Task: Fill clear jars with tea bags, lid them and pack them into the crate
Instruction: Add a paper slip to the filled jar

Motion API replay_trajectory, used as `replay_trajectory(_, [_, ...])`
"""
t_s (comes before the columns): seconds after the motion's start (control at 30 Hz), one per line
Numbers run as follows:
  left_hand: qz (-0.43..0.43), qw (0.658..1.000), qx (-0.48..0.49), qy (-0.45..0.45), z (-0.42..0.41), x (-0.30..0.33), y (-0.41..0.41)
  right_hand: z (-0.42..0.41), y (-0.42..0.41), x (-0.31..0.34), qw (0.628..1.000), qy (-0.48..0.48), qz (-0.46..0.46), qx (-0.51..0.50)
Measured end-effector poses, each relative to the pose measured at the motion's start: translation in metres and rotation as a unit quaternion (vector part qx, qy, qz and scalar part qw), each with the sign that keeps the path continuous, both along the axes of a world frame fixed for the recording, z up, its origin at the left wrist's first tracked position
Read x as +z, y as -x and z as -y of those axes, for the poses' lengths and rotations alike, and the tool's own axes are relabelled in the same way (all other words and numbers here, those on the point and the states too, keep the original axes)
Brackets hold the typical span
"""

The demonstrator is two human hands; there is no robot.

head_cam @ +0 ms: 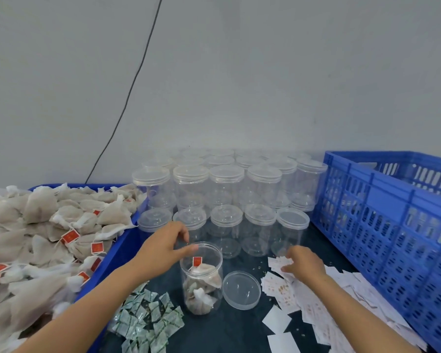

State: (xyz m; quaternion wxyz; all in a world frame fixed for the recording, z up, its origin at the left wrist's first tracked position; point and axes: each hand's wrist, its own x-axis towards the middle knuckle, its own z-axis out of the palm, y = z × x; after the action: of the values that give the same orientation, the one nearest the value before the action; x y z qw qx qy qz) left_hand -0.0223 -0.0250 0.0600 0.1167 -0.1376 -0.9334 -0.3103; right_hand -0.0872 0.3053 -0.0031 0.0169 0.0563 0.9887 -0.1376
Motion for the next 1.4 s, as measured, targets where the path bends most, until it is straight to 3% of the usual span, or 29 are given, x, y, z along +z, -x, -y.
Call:
replay_trajectory(0.1, [0.133,0.984,-0.059,-0.102,0.000,-0.001,-0.003,0.002,0.000,-0.008,1.000,-0.025,0.014,-0.012])
replay_trajectory(0.17, [0.206,0.968,-0.100,-0.101,-0.002,-0.005,-0.005,0.002,0.001,-0.010,0.999,-0.036,0.006,-0.017])
replay_trajectory(0.37, [0.214,0.969,-0.098,-0.076,-0.010,-0.018,-0.007,0.004,-0.007,0.008,0.993,-0.102,-0.049,0.017])
replay_trajectory(0.47, [0.215,0.968,-0.084,-0.101,-0.014,-0.022,-0.007,0.019,-0.021,0.031,0.952,-0.176,-0.231,0.093])
replay_trajectory(0.5, [0.214,0.968,-0.076,-0.109,-0.015,-0.023,-0.007,0.029,-0.027,0.040,0.932,-0.144,-0.308,0.128])
replay_trajectory(0.57, [0.213,0.966,-0.064,-0.131,-0.017,-0.023,-0.007,0.055,-0.042,0.060,0.893,0.008,-0.403,0.202])
replay_trajectory(0.63, [0.218,0.962,-0.061,-0.152,-0.018,-0.022,-0.007,0.083,-0.051,0.078,0.874,0.128,-0.379,0.275])
replay_trajectory(0.7, [0.221,0.960,-0.062,-0.160,-0.019,-0.022,-0.008,0.106,-0.055,0.084,0.866,0.128,-0.326,0.357])
replay_trajectory(0.83, [0.208,0.964,-0.061,-0.157,-0.020,-0.022,-0.010,0.134,-0.046,0.077,0.847,-0.042,-0.250,0.467])
replay_trajectory(1.03, [0.200,0.965,-0.070,-0.157,-0.019,-0.025,-0.008,0.158,-0.035,0.081,0.855,-0.205,-0.121,0.461])
replay_trajectory(1.23, [0.212,0.959,-0.067,-0.178,-0.018,-0.029,-0.006,0.161,-0.034,0.090,0.834,-0.262,-0.028,0.485])
replay_trajectory(1.33, [0.233,0.952,-0.057,-0.188,-0.016,-0.033,-0.005,0.154,-0.035,0.092,0.852,-0.203,-0.042,0.480])
replay_trajectory(1.4, [0.252,0.946,-0.057,-0.193,-0.015,-0.036,-0.003,0.139,-0.035,0.091,0.890,-0.054,-0.108,0.440])
